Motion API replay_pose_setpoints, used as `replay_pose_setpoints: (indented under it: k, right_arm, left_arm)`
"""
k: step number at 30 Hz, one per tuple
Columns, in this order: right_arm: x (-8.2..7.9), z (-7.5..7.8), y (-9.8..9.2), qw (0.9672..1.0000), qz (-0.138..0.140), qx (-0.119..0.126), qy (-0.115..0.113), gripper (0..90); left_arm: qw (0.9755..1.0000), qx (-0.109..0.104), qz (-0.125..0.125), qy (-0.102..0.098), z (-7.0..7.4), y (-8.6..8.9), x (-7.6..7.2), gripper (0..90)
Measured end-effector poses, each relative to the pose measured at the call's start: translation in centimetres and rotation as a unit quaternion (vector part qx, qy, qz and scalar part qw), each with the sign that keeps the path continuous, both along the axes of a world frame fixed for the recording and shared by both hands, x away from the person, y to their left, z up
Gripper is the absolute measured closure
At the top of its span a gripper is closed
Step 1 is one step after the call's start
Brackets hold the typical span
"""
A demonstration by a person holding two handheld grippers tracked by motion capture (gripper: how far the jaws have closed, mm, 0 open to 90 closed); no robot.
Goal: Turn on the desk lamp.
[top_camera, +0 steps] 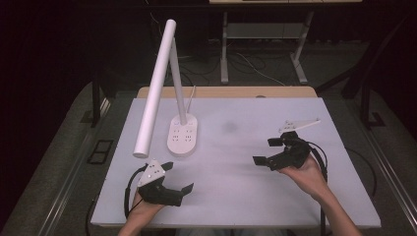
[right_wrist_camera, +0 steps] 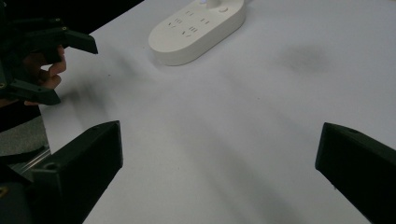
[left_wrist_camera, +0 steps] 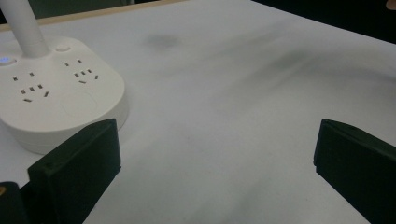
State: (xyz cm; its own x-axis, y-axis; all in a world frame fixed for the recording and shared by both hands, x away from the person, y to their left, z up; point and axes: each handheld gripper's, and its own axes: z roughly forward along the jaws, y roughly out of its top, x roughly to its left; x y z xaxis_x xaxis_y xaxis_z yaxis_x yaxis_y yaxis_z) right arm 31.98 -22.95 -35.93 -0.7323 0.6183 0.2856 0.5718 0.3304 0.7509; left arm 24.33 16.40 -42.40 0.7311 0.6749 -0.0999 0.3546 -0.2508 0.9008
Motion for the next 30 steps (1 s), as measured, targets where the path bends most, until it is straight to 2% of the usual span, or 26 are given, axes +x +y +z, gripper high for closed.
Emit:
replay_pose_setpoints:
  k: [8,18,22,30]
  right_arm:
    - [1.3,0.8,1.7,0.9999,0.016,-0.004,-0.003,0.2]
    - [2.8,1.6,3.6,0.9998,0.02,-0.009,0.0,0.2]
    - [3.2,1.7,4.0,0.9997,0.022,-0.013,-0.002,0.2]
    - [4.6,1.1,5.1,0.9997,0.023,-0.004,0.004,0.2]
  left_arm:
    - [1.0,-0.004,-0.002,0.0,0.0,0.0,0.0,0.0]
    - [1.0,-0.006,-0.007,-0.001,0.1,-0.1,0.1,0.0]
    - [0.9999,-0.008,-0.008,-0.002,0.1,-0.1,0.1,0.0]
    - [0.9999,-0.006,-0.01,-0.002,0.0,-0.2,0.1,0.0]
